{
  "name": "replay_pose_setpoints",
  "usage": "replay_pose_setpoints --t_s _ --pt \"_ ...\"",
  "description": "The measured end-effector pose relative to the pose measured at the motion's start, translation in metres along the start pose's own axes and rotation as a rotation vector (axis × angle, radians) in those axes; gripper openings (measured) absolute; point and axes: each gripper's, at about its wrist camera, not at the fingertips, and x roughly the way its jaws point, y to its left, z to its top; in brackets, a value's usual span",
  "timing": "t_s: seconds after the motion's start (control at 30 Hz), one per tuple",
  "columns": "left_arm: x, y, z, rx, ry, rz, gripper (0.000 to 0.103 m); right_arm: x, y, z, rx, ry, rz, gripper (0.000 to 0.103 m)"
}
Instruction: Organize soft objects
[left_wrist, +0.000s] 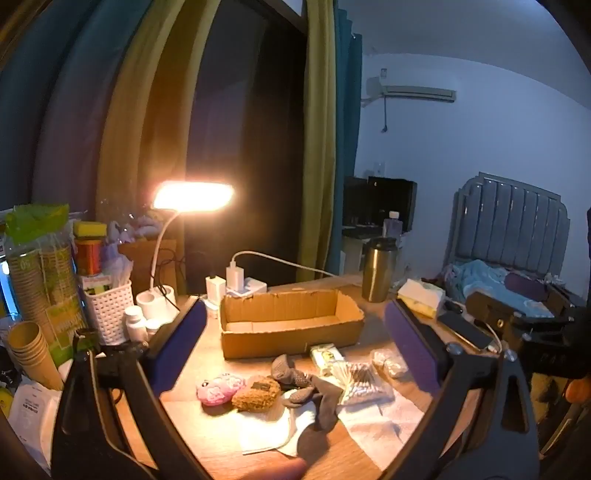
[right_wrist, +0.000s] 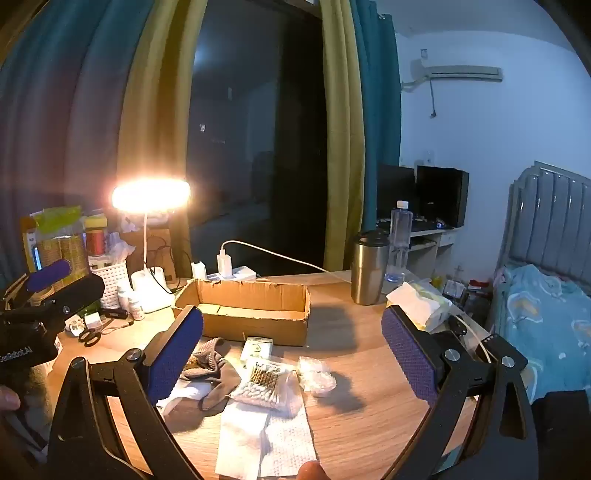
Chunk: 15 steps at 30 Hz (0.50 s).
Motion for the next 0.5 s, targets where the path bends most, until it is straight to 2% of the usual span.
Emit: replay_pose_setpoints --t_s 0.1,0.17,0.37,0.5 --pt "-0.005 -0.001 -0.003 0.004 0.01 0.008 0.098 -0.001 -0.001 0.0 0.014 0.009 0.009 0.099" --pt "0.001 -0.004 -0.003 0.007 0.047 0.017 0.098 0.0 -0.001 0.0 0.011 0.026 0.003 0.099" --pt "0.002 0.011 -0.001 -0.048 0.063 0.006 0.098 0.0 0.001 0.001 0.015 0.02 0.004 0.099" --pt "0.001 0.006 0.001 -0.03 0.068 0.018 0.098 0.001 -0.002 -0.001 0.012 0.019 0.003 0.099"
